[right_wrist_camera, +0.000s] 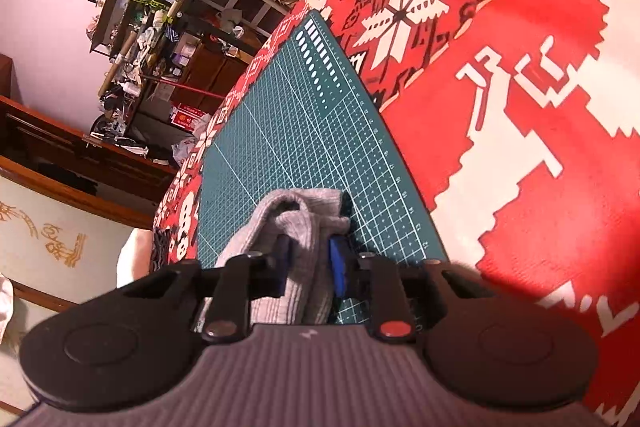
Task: Fold clothes
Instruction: 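Lift the folded shirt with both tools and carry it to the clothes stack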
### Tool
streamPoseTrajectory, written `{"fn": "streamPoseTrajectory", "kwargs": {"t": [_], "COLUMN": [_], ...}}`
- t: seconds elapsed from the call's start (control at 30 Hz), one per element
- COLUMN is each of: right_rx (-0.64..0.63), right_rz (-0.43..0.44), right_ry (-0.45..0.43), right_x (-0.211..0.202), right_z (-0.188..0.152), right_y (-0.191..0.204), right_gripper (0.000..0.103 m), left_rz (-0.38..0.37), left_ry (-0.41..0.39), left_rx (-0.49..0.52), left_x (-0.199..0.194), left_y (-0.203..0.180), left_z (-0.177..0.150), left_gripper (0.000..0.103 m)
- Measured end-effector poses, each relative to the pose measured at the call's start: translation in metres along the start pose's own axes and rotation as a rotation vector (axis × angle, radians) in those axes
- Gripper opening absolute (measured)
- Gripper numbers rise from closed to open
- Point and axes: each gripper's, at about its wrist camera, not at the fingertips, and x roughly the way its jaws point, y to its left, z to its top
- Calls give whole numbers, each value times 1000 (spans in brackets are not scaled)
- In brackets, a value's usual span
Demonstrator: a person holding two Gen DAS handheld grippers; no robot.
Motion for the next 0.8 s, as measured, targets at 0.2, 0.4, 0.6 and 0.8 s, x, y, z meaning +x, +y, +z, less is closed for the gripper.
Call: {"fn": "streamPoseTrajectory", "kwargs": {"t": [0.2, 0.4, 0.6, 0.8], "right_rx": [-35, -122, -195, -284], "right_rz": [-9, 2, 70, 138], "right_ry": [-15, -42, -52, -20], "right_x": [1, -8, -16, -1], "right_z": [0, 4, 18, 30], "right_y": [7, 33, 91, 183], "right_gripper": [11, 8, 8, 8], "left_rz": [41, 108, 138, 181], "left_ry": [-18, -105, -214, -304], "left_rx": [56, 103, 92, 78], "left_x": [1, -17, -56, -120], "left_y": [-11, -27, -31, -33], "left_z": [-1, -3, 10, 29], "left_gripper": [12, 10, 10, 10]}}
